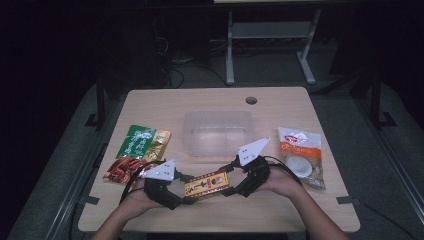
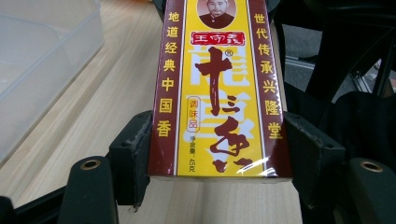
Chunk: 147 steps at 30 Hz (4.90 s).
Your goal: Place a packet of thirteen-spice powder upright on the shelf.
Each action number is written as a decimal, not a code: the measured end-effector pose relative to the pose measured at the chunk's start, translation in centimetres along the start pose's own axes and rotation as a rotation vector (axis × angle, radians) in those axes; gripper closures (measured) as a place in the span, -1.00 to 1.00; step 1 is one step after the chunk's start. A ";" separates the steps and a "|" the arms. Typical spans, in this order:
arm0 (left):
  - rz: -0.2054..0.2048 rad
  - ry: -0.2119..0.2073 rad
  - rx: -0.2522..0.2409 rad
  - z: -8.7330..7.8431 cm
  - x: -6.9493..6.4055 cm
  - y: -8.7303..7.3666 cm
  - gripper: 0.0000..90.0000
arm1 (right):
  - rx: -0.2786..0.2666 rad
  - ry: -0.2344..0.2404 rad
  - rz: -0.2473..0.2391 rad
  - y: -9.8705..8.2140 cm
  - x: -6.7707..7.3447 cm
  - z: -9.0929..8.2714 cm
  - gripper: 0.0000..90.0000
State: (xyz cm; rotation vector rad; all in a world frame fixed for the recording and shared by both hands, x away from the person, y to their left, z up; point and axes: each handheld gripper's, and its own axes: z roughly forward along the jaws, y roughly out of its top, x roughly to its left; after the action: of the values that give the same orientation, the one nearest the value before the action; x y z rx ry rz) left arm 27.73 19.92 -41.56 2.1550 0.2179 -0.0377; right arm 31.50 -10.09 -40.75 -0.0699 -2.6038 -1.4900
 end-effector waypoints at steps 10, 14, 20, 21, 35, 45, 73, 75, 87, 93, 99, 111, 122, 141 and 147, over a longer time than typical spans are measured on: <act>0.006 -0.021 0.041 0.5 0.4 -0.4 -0.33 | 0.015 -0.038 -0.045 0.4 1.1 0.3 -0.30; 0.006 -0.016 0.046 0.7 0.4 -0.5 -0.35 | 0.030 -0.042 -0.043 0.3 1.0 0.4 -0.29; -0.028 0.062 0.032 -0.2 1.0 -1.0 -0.53 | 0.047 -0.080 -0.021 0.3 1.0 0.2 -0.29; -0.028 0.062 0.032 -0.2 1.0 -1.0 -0.55 | 0.047 -0.080 -0.021 0.3 1.0 0.2 -0.29; -0.064 0.063 0.090 0.2 1.8 -2.3 -0.56 | 0.024 -0.193 0.039 0.0 0.7 -2.0 -0.29; -0.052 0.091 0.093 0.8 1.7 -2.4 -0.58 | 0.064 -0.286 0.060 0.6 0.4 -3.0 -0.29; -0.063 0.120 0.095 0.4 1.9 -2.6 -0.58 | 0.054 -0.400 0.026 5.7 -3.8 -5.1 -0.29; -0.066 0.119 0.093 0.4 1.9 -2.7 -0.57 | 0.055 -0.401 0.027 5.9 -3.9 -5.0 -0.29; -0.072 0.115 0.093 0.4 1.8 -2.8 -0.58 | 0.100 -0.412 -0.013 8.2 -6.7 -3.5 -0.29; -0.079 0.112 0.088 0.3 1.8 -2.8 -0.57 | 0.113 -0.417 0.010 8.8 -8.2 -2.9 -0.29; -0.082 0.111 0.086 0.3 1.8 -2.9 -0.58 | 0.129 -0.422 0.024 9.3 -9.6 -2.3 -0.29; -0.081 0.099 0.083 0.3 1.6 -2.8 -0.57 | 0.150 -0.428 0.030 9.7 -11.1 -1.2 -0.30; -0.083 0.085 0.088 0.3 1.5 -2.8 -0.57 | 0.165 -0.433 0.002 9.8 -12.5 -0.4 -0.30; -0.090 0.070 0.082 0.5 1.4 -2.9 -0.58 | 0.172 -0.392 0.002 10.5 -13.3 0.9 -0.30; -0.083 0.067 0.083 0.4 1.5 -2.9 -0.58 | 0.184 -0.381 -0.014 11.0 -13.9 1.7 -0.30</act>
State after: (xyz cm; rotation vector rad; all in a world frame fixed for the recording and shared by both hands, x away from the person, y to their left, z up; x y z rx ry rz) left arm 28.72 21.32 -44.31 2.2312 0.3501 -0.0231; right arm 46.31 -2.59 -34.19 -0.3477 -3.0312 -1.3440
